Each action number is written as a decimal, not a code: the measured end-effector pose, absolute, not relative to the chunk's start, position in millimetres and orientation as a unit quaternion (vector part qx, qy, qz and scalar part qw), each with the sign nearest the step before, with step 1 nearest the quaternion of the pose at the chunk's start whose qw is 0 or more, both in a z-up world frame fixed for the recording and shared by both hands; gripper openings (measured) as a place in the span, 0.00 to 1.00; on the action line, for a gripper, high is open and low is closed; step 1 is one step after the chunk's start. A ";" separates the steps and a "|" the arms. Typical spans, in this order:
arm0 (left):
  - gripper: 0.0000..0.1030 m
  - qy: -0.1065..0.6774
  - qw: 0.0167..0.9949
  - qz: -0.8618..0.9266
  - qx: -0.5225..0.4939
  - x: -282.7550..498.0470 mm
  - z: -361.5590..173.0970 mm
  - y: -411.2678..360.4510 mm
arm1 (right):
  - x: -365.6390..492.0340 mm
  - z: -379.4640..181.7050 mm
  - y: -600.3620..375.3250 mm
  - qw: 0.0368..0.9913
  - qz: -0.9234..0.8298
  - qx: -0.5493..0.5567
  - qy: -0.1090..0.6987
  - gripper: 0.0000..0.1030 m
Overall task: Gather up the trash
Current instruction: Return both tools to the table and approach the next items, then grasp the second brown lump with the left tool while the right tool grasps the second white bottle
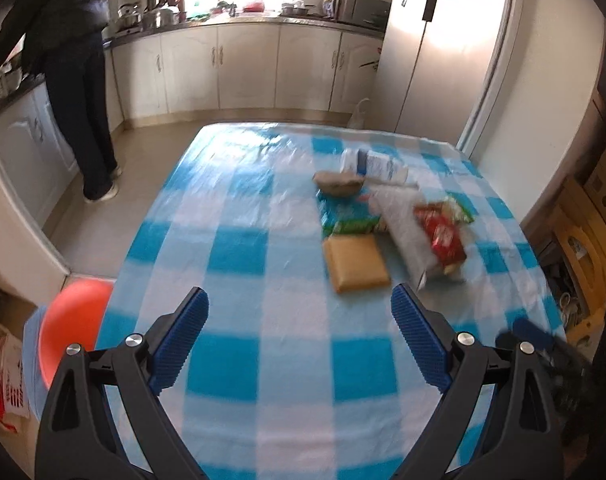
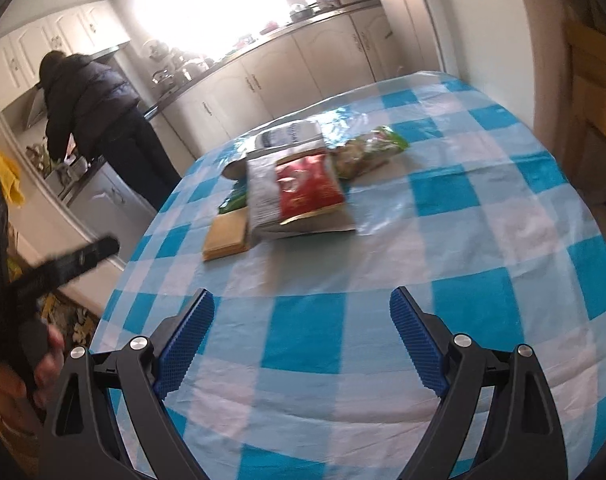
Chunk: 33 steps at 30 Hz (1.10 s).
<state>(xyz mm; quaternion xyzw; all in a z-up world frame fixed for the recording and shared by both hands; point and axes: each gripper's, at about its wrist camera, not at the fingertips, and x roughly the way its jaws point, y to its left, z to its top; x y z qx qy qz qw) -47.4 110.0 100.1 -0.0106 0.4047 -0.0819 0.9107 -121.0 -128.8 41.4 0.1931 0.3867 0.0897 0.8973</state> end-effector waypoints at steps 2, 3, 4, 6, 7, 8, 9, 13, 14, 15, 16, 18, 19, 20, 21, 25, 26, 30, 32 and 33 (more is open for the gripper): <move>0.90 0.403 0.911 -0.085 -0.007 -31.4 105.1 98.2 | -120.5 40.6 -136.8 0.898 0.086 0.199 0.384 0.86; 0.90 0.403 0.911 -0.087 -0.006 -23.4 107.0 93.0 | -120.1 40.6 -140.0 0.898 0.084 0.201 0.382 0.86; 0.90 0.403 0.910 -0.091 -0.003 -12.5 108.5 85.6 | -119.7 40.3 -143.0 0.899 0.083 0.201 0.380 0.86; 0.90 0.407 0.908 -0.096 -0.001 6.5 108.7 74.1 | -118.0 39.5 -149.1 0.900 0.075 0.202 0.379 0.86; 0.90 0.409 0.907 -0.100 -0.002 14.0 107.9 69.0 | -117.0 38.3 -153.4 0.899 0.073 0.207 0.379 0.86; 0.90 0.414 0.904 -0.103 -0.004 27.0 105.9 62.6 | -115.6 37.7 -156.5 0.898 0.071 0.212 0.378 0.86; 0.90 0.420 0.902 -0.100 -0.007 37.0 102.9 58.4 | -114.9 37.0 -159.9 0.898 0.070 0.217 0.378 0.86; 0.90 0.442 0.890 -0.104 -0.031 75.6 87.4 49.1 | -111.5 35.0 -169.6 0.897 0.064 0.225 0.376 0.86; 0.90 0.449 0.887 -0.102 -0.037 85.2 84.2 48.5 | -110.6 34.1 -171.1 0.897 0.063 0.225 0.376 0.86; 0.90 0.456 0.883 -0.104 -0.046 97.6 80.7 47.9 | -110.2 33.0 -172.1 0.897 0.063 0.225 0.376 0.86; 0.90 0.462 0.879 -0.107 -0.053 105.9 78.2 48.1 | -109.2 31.7 -172.7 0.896 0.062 0.224 0.378 0.86; 0.90 0.480 0.867 -0.118 -0.065 132.1 73.0 43.6 | -108.1 29.2 -173.0 0.894 0.065 0.226 0.381 0.86; 0.90 0.483 0.864 -0.125 -0.069 144.0 71.7 41.2 | -106.9 28.1 -173.8 0.893 0.067 0.228 0.383 0.86; 0.90 0.484 0.863 -0.127 -0.073 153.7 71.4 39.0 | -105.7 27.2 -173.7 0.891 0.069 0.229 0.385 0.86; 0.90 0.485 0.862 -0.127 -0.076 163.8 71.6 37.5 | -104.9 26.8 -173.4 0.890 0.072 0.230 0.386 0.86; 0.90 0.490 0.861 -0.128 -0.042 197.0 71.0 21.0 | -101.4 25.9 -171.3 0.887 0.082 0.232 0.390 0.86; 0.90 0.492 0.863 -0.109 -0.016 205.6 68.8 14.7 | -100.2 25.8 -170.6 0.887 0.082 0.230 0.391 0.86; 0.90 0.521 0.850 -0.075 0.014 232.4 52.3 5.2 | -96.4 24.6 -169.1 0.886 0.081 0.228 0.396 0.86; 0.87 0.537 0.841 -0.059 0.024 240.6 42.6 3.0 | -94.4 24.1 -170.3 0.885 0.080 0.229 0.398 0.86; 0.84 0.542 0.839 -0.053 0.029 243.0 38.9 2.2 | -93.3 23.9 -171.2 0.884 0.079 0.230 0.399 0.86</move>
